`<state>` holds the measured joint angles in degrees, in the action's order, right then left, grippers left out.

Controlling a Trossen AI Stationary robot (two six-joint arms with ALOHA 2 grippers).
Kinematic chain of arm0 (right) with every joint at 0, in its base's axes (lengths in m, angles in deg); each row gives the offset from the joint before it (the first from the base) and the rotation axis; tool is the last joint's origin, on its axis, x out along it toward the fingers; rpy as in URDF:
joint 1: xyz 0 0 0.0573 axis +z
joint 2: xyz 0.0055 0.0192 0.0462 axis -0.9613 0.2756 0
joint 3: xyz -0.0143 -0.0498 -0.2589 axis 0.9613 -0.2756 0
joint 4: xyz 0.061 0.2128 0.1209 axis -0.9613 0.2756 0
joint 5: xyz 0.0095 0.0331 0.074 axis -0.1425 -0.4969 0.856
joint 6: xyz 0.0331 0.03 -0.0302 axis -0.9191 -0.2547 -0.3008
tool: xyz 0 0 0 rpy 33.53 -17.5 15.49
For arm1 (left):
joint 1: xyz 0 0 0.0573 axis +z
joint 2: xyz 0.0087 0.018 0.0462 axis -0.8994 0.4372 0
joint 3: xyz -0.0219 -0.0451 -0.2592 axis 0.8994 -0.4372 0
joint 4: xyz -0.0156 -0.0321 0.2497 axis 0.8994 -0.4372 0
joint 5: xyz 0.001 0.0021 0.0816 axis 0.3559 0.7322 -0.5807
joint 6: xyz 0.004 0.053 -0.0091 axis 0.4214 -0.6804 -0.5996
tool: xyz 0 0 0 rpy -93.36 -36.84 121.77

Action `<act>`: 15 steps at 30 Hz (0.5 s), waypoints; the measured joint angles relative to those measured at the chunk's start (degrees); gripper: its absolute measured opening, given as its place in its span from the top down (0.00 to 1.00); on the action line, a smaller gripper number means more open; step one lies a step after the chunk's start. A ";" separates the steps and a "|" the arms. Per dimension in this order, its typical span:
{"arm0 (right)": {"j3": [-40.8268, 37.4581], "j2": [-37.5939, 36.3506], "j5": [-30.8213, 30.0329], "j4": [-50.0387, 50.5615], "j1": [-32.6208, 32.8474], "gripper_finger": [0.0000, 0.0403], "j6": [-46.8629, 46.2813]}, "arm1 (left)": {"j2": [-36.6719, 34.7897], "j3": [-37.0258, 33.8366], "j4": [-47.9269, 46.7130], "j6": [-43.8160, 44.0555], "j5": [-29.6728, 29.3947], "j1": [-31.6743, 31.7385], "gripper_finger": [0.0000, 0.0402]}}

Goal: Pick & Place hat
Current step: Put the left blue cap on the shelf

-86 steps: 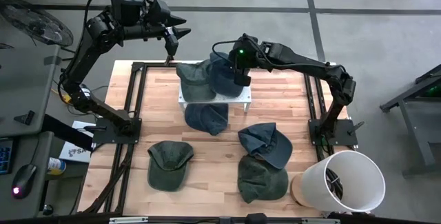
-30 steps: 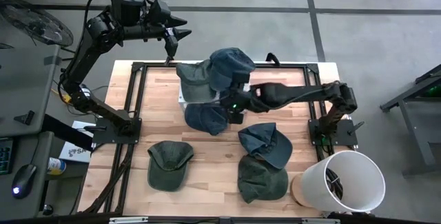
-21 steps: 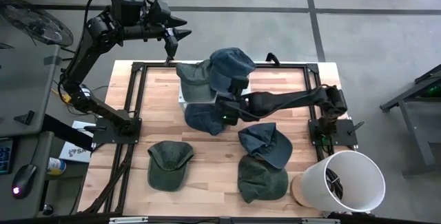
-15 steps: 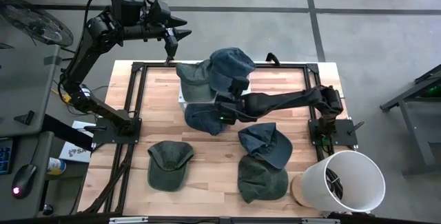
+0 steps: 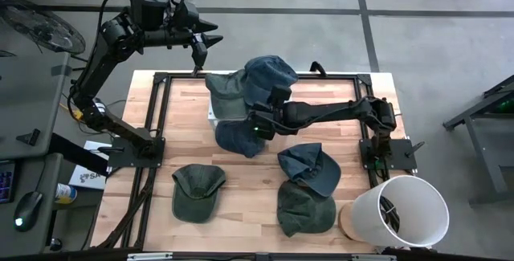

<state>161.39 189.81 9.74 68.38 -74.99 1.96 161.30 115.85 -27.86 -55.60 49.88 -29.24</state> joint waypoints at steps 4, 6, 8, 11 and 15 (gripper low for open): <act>0.00 -0.02 0.11 -0.04 -0.26 0.66 -0.06 | 0.00 0.00 -0.36 -0.01 -0.03 0.02 0.55; 0.00 -0.02 -0.04 -0.04 -0.24 0.70 0.31 | 0.00 0.00 -0.40 0.00 -0.07 0.02 0.55; 0.00 -0.04 -0.24 0.06 -0.22 0.74 0.29 | 0.00 0.00 -0.39 0.00 -0.07 0.01 0.55; 0.00 -0.06 -0.54 0.29 -0.03 0.79 0.31 | 0.00 0.00 -0.41 0.00 -0.09 0.02 0.55; 0.03 -0.13 -1.26 1.81 0.24 0.83 0.33 | 0.00 0.00 -0.43 0.00 -0.08 0.01 0.55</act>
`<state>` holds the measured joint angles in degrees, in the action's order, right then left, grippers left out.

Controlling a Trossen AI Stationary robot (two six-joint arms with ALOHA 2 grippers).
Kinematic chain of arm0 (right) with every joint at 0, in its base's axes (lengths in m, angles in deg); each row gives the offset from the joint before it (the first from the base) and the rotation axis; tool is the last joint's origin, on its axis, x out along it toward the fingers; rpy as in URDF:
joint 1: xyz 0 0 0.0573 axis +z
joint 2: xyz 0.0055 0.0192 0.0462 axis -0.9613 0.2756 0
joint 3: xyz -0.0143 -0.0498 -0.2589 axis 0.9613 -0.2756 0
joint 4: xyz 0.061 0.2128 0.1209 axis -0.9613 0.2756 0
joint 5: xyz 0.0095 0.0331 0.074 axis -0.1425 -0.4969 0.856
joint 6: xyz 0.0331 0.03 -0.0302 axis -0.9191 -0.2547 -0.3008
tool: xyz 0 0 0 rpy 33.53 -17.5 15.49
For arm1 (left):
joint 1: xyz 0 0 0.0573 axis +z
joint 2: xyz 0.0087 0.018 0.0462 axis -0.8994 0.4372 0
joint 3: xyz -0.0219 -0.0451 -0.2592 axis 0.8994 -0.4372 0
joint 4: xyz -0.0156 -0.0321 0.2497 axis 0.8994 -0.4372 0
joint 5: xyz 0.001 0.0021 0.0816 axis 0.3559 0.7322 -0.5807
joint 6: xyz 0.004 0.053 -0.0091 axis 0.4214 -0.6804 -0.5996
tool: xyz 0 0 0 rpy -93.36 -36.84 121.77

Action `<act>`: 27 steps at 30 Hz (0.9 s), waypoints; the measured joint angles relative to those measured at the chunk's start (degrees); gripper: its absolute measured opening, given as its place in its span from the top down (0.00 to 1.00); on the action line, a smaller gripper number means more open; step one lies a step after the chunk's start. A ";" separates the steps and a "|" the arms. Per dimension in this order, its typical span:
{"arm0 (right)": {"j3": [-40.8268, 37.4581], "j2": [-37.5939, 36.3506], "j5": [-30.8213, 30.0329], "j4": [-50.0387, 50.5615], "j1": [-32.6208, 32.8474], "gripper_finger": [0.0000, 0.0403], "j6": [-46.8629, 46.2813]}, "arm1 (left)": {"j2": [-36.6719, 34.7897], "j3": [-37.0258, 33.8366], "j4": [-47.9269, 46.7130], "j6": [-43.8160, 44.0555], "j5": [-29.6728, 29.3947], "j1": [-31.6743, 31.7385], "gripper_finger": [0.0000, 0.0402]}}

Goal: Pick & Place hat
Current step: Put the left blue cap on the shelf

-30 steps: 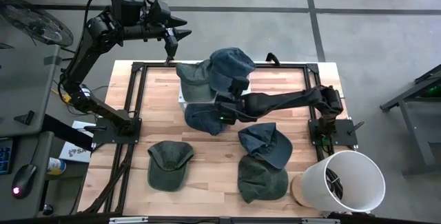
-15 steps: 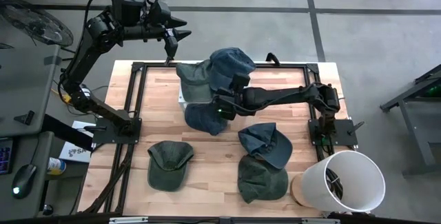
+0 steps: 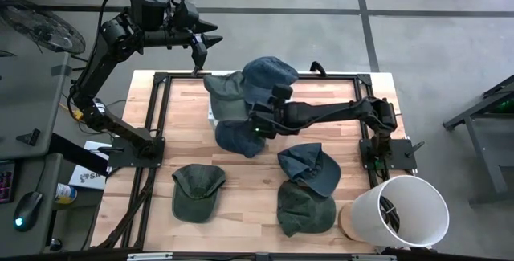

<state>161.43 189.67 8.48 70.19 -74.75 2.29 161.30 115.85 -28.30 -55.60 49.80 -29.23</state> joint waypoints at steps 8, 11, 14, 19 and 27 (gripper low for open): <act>0.01 0.00 -1.27 5.84 0.18 0.84 -1.36 | 0.00 0.00 -0.01 0.00 0.01 0.01 0.55; 0.01 0.00 -1.75 6.06 0.17 0.84 -1.42 | 0.00 0.00 0.01 0.00 0.01 0.01 0.55; 0.12 -0.09 -2.64 5.80 0.17 0.84 -1.51 | 0.00 0.00 0.08 0.00 0.00 0.01 0.55; 0.12 -1.43 -3.19 3.21 0.00 0.84 -1.57 | 0.00 0.00 0.08 0.00 0.01 0.01 0.55; 0.23 -4.27 -3.50 2.97 0.00 0.92 -0.90 | 0.00 0.00 0.10 0.00 -0.24 0.01 0.55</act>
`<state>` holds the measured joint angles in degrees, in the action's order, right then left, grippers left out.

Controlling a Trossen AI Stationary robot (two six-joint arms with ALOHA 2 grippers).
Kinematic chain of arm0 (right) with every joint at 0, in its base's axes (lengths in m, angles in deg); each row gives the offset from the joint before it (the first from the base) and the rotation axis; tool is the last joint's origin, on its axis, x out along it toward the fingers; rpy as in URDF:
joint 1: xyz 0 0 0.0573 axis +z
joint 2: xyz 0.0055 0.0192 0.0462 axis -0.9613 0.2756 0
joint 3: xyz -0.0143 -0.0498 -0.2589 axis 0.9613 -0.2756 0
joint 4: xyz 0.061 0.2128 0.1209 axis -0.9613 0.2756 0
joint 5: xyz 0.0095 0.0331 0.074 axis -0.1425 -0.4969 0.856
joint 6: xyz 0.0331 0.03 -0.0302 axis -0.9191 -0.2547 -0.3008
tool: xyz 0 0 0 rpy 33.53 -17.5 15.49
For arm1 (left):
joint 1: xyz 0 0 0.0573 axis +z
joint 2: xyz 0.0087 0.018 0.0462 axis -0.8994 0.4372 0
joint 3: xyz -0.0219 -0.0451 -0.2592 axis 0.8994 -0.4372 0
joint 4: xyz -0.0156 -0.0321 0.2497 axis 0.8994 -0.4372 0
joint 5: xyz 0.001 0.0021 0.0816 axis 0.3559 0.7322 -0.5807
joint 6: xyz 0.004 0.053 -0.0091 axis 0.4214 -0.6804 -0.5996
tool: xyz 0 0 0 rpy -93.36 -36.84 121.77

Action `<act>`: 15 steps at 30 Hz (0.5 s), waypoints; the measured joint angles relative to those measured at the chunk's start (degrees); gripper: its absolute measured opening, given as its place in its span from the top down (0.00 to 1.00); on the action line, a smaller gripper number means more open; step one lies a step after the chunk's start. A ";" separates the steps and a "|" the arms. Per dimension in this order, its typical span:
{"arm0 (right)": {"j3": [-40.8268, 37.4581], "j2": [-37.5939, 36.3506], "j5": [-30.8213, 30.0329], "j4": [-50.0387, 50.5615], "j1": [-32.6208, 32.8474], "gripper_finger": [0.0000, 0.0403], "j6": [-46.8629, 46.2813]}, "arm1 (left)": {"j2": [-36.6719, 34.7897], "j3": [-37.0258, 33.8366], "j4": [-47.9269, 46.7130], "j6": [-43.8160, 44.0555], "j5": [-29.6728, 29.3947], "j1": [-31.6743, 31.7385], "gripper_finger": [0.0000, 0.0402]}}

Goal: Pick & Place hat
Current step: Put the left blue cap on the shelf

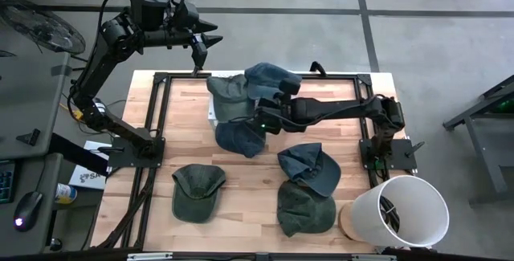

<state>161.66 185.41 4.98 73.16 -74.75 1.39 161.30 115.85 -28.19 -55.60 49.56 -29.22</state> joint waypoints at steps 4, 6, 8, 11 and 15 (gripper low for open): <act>0.00 -0.35 0.60 1.83 0.00 0.96 1.18 | 0.00 0.00 -0.04 0.00 -0.03 0.00 0.55; 0.00 -0.35 0.36 3.07 0.01 0.96 1.27 | -0.01 0.00 -0.06 0.00 -0.03 0.00 0.55; 0.00 -0.35 0.38 3.29 0.02 0.96 0.88 | 0.00 0.00 -0.07 0.00 -0.03 0.00 0.55; 0.00 -0.35 1.31 2.88 -0.32 0.95 1.26 | 0.00 0.00 -0.05 0.00 -0.03 0.00 0.55; -0.27 -0.35 4.52 1.80 -0.69 0.95 4.19 | 0.00 0.00 0.02 -0.06 -0.02 0.00 0.55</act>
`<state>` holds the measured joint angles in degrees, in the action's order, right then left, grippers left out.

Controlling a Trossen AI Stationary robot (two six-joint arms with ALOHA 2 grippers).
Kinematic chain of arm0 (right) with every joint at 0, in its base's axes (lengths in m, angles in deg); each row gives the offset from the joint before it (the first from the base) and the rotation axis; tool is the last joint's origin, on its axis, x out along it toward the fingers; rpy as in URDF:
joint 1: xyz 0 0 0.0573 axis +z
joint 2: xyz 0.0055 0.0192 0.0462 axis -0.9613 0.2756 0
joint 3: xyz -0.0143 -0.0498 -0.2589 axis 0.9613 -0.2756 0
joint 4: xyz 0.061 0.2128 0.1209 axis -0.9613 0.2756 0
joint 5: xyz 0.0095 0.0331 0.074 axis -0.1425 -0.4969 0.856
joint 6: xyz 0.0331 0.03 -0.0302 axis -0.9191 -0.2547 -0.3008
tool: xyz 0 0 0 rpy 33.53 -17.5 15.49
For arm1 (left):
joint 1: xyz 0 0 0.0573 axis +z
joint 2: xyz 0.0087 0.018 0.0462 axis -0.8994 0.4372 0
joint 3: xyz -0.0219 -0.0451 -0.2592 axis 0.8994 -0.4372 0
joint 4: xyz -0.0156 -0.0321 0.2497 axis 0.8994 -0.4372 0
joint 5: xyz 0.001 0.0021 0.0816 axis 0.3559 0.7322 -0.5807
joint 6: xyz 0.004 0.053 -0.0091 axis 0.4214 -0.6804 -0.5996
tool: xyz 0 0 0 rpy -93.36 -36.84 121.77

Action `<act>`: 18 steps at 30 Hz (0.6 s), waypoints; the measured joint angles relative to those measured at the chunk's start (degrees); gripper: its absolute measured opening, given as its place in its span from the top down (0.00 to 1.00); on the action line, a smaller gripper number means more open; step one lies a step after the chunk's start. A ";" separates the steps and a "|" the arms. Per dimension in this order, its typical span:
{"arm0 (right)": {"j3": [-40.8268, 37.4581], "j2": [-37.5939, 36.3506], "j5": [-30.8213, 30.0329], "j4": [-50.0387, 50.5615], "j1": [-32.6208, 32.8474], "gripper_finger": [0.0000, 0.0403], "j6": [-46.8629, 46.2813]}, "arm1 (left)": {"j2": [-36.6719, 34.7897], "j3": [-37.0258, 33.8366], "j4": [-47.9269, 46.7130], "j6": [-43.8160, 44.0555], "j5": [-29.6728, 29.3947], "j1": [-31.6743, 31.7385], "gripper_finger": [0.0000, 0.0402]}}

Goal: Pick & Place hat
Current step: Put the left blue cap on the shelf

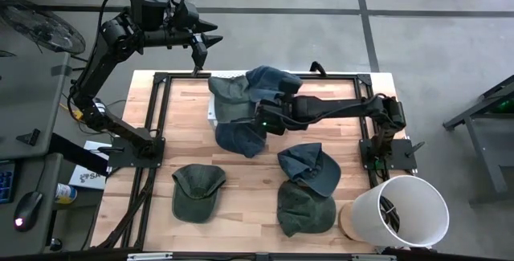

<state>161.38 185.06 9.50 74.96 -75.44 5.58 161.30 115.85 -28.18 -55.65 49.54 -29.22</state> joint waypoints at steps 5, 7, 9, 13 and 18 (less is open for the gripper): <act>-1.30 0.00 0.25 -3.79 -0.16 0.95 6.39 | 0.00 0.00 0.01 -0.05 0.01 0.00 0.55; -1.89 0.00 0.63 -5.55 -0.21 0.95 9.28 | 0.00 0.00 0.01 -0.05 0.01 0.00 0.55; -2.28 0.00 1.08 -6.25 -0.22 0.94 11.13 | -0.02 0.00 0.01 -0.08 0.01 0.00 0.55; -2.61 0.00 1.40 -6.52 -0.21 0.94 13.74 | 0.00 0.00 -0.02 -0.08 0.02 0.00 0.55; -2.63 0.02 1.43 -6.44 -0.21 0.92 15.83 | 0.00 0.00 -0.08 -0.16 0.01 0.00 0.55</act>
<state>158.75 185.08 10.93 68.51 -75.65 21.41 161.30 115.85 -28.26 -55.81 49.55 -29.22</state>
